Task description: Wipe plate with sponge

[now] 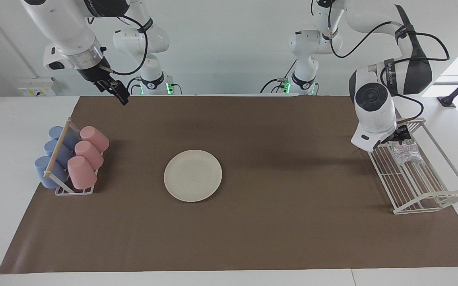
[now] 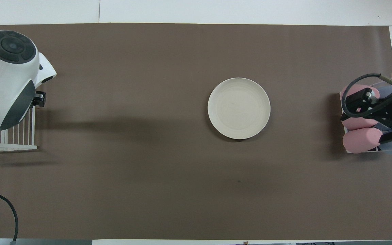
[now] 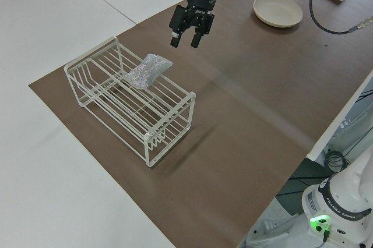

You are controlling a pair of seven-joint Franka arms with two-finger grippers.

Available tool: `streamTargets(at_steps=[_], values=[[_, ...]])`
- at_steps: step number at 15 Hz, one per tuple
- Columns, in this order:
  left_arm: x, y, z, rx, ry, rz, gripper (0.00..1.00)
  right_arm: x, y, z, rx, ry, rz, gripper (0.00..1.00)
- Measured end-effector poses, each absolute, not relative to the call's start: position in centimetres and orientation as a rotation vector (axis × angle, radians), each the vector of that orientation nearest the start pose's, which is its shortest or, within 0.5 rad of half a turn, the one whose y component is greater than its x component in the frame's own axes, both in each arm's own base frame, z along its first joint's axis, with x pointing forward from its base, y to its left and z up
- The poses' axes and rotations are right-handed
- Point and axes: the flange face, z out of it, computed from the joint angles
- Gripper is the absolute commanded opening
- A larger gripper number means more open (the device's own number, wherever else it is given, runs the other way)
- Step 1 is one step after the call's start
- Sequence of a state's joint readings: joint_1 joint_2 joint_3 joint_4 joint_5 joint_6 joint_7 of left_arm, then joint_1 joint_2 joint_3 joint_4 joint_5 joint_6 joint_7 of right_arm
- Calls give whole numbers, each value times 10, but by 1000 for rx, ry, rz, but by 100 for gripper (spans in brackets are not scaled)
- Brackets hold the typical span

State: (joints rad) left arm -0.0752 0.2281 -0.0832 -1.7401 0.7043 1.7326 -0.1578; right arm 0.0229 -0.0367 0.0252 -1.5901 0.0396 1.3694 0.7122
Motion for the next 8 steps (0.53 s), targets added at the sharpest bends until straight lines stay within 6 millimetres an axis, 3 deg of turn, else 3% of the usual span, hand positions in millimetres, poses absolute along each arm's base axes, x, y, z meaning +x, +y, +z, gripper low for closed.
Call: streamTargets(at_steps=[3,8], values=[[616,-29,426,-2336,298,167,100,515,45,623,-2946,1157,298,100],[620,-22,407,-2296,313,207,78,506,96,628,-2890,1359,272,100]])
